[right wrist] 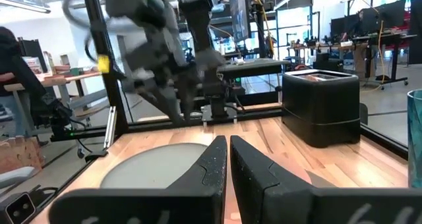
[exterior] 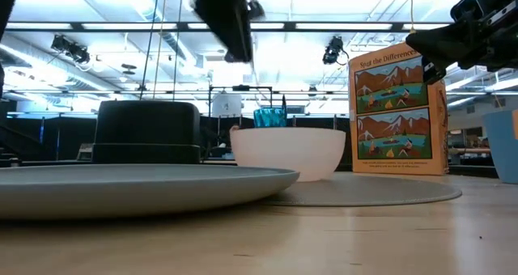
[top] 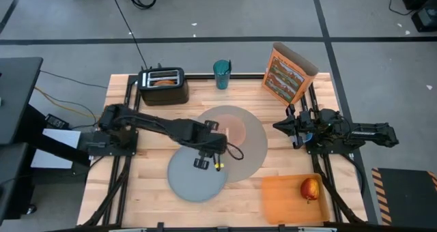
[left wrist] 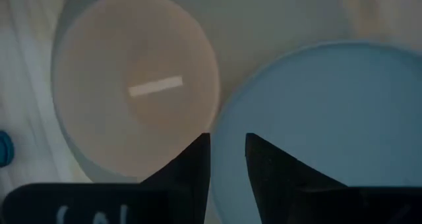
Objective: Arrange a breakfast setting
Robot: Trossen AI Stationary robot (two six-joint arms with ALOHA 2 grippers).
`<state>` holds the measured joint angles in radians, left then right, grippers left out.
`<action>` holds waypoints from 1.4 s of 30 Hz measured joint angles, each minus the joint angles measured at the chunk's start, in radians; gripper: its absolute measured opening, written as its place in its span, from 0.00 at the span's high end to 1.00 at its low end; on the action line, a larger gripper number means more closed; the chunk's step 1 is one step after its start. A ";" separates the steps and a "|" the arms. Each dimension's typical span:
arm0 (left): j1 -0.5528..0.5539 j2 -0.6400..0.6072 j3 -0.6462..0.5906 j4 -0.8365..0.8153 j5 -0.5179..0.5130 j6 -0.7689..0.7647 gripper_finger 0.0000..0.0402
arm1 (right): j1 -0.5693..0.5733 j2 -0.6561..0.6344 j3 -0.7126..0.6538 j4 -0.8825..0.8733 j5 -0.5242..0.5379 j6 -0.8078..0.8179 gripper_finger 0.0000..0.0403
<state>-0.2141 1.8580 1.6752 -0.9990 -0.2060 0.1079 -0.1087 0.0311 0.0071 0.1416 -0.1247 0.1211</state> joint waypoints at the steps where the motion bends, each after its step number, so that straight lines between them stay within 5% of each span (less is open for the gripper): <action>1: -0.014 -0.023 0.000 0.007 0.000 -0.022 0.74 | 0.000 0.000 0.000 0.000 0.001 0.000 0.93; 6: -0.116 -0.168 -0.109 0.144 -0.004 -0.101 0.74 | 0.000 0.001 0.000 0.001 0.000 0.000 0.93; 14: -0.260 -0.392 -0.522 0.662 -0.104 -0.123 0.74 | 0.000 0.005 0.000 0.000 -0.001 0.000 0.93; 25: -0.274 -0.446 -0.961 1.294 -0.125 -0.123 0.74 | 0.000 0.008 0.000 0.061 0.006 -0.013 0.93; 31: -0.253 -0.446 -1.076 1.549 -0.125 -0.122 0.74 | 0.001 0.008 0.000 0.214 0.007 0.049 0.93; 37: -0.253 -0.446 -1.093 1.585 -0.125 -0.099 0.74 | 0.052 0.072 0.034 0.320 -0.073 0.053 0.93; 42: -0.234 -0.446 -1.093 1.599 -0.128 -0.096 0.74 | 0.184 0.285 0.105 0.311 0.117 -0.063 0.93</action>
<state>-0.4485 1.4124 0.5819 0.6003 -0.3336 0.0120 0.0756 0.3157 0.1116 0.4526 -0.0077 0.0580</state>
